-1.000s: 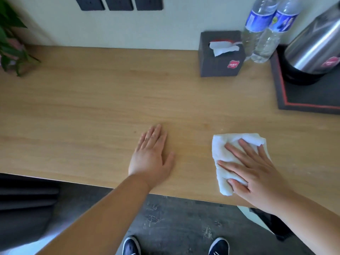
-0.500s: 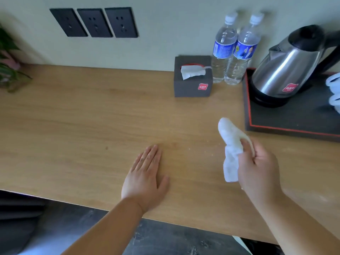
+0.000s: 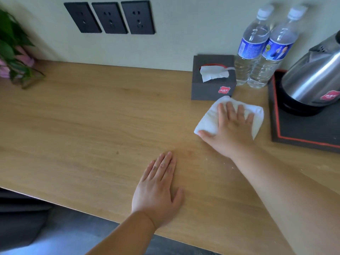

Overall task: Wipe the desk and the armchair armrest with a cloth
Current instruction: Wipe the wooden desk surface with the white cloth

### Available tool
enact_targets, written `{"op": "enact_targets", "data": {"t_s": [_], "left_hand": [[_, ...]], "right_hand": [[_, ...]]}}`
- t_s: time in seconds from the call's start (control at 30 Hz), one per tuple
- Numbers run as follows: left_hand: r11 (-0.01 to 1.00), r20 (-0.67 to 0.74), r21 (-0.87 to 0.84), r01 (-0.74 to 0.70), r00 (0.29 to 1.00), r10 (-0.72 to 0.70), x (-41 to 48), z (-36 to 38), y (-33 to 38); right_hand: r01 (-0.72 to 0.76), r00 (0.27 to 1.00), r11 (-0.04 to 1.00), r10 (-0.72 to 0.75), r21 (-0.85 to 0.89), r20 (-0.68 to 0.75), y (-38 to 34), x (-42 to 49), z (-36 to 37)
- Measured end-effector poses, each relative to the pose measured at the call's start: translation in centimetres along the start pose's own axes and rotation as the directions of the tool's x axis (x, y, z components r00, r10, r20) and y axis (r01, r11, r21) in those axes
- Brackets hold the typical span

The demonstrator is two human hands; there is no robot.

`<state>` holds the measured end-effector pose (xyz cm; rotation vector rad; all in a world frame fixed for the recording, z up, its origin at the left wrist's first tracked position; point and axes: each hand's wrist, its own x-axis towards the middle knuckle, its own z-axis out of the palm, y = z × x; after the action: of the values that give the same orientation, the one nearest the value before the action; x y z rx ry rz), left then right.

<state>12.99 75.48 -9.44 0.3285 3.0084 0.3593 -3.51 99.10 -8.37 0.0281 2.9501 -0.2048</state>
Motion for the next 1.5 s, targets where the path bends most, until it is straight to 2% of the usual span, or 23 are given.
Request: {"op": "enact_targets", "data": {"t_s": [0.07, 0.23, 0.37, 0.5, 0.6, 0.73, 0.83, 0.87, 0.97, 1.0, 1.07, 1.17, 1.2, 1.27, 1.3, 1.33, 1.37, 1.4, 1.5], "left_hand": [[1.0, 0.007, 0.001, 0.002, 1.0, -0.002, -0.1, -0.1, 0.1], [1.0, -0.004, -0.028, 0.004, 1.0, -0.004, 0.2, -0.1, 0.0], [1.0, -0.007, -0.03, 0.006, 1.0, -0.006, 0.5, -0.2, -0.2], [1.0, 0.01, -0.005, 0.008, 1.0, -0.008, 0.3, -0.2, -0.4], [1.0, 0.008, -0.006, 0.009, 1.0, -0.009, 0.1, -0.1, -0.4], [0.999, -0.003, -0.034, 0.011, 1.0, -0.011, 0.2, 0.0, -0.4], [1.0, -0.001, -0.028, 0.011, 1.0, -0.011, 0.3, -0.3, -0.3], [1.0, 0.008, -0.018, 0.01, 1.0, -0.01, 0.4, -0.4, -0.1], [1.0, 0.043, 0.014, 0.011, 0.999, -0.012, 0.2, -0.7, 0.3], [1.0, 0.046, 0.011, 0.019, 0.999, -0.019, 0.3, -0.7, 0.5], [0.998, 0.022, -0.046, 0.047, 0.999, -0.046, 0.6, -0.8, 1.2], [0.986, -0.019, -0.163, 0.03, 0.999, -0.033, 2.7, -1.0, 3.2], [0.986, -0.023, -0.167, 0.012, 1.0, -0.016, 3.8, -1.0, 3.9], [0.988, -0.014, -0.153, -0.013, 1.0, 0.011, 6.3, -0.9, 5.1], [0.99, 0.001, -0.143, -0.019, 1.0, 0.02, 7.4, -0.7, 5.7], [0.991, 0.019, -0.129, -0.027, 0.999, 0.03, 8.3, -0.5, 6.1], [0.994, 0.032, -0.106, -0.038, 0.999, 0.042, 8.9, -0.2, 6.5], [0.996, 0.038, -0.074, -0.052, 0.998, 0.055, 9.2, 0.1, 6.7], [0.997, 0.013, -0.021, -0.069, 0.998, 0.069, 9.6, 0.6, 6.6]], "right_hand": [[0.019, 1.0, 1.0, -0.018, 0.014, -0.024, -2.3, 0.0, 0.4], [0.242, 0.969, 0.964, -0.235, 0.113, -0.076, -4.7, 1.3, 0.4], [0.42, 0.903, 0.899, -0.427, 0.125, 0.038, -3.9, 4.0, -1.8], [0.508, 0.812, 0.756, -0.581, 0.413, 0.064, -1.6, 0.6, -3.0], [0.479, 0.777, 0.706, -0.617, 0.521, 0.122, 1.3, -5.3, -2.3], [0.498, 0.739, 0.651, -0.664, 0.573, 0.111, 4.1, -14.9, -0.4], [0.466, 0.76, 0.62, -0.646, 0.631, 0.074, 4.6, -19.1, 0.0], [0.417, 0.781, 0.602, -0.621, 0.681, 0.071, 4.6, -19.5, -0.2], [0.092, 0.888, 0.495, -0.433, 0.864, 0.153, 4.3, -19.0, -2.8], [0.052, 0.922, 0.471, -0.36, 0.881, 0.139, 4.5, -18.2, -3.9], [0.046, 0.977, 0.502, -0.203, 0.864, 0.066, 5.0, -16.1, -6.0], [0.123, 0.992, 0.629, -0.066, 0.768, -0.105, 5.5, -12.1, -7.8], [0.165, 0.983, 0.684, -0.056, 0.711, -0.174, 5.6, -10.4, -8.1], [0.283, 0.95, 0.818, -0.167, 0.501, -0.263, 5.3, -7.1, -7.9], [0.326, 0.937, 0.888, -0.257, 0.325, -0.238, 5.3, -5.4, -7.6], [0.32, 0.943, 0.938, -0.302, 0.133, -0.141, 5.5, -3.8, -7.0], [0.275, 0.961, 0.961, -0.276, -0.027, -0.033, 5.8, -2.4, -6.2], [0.231, 0.973, 0.967, -0.227, -0.109, 0.048, 6.3, -1.4, -5.2], [0.158, 0.978, 0.985, -0.146, -0.068, 0.152, 7.3, 0.2, -2.3]]}}
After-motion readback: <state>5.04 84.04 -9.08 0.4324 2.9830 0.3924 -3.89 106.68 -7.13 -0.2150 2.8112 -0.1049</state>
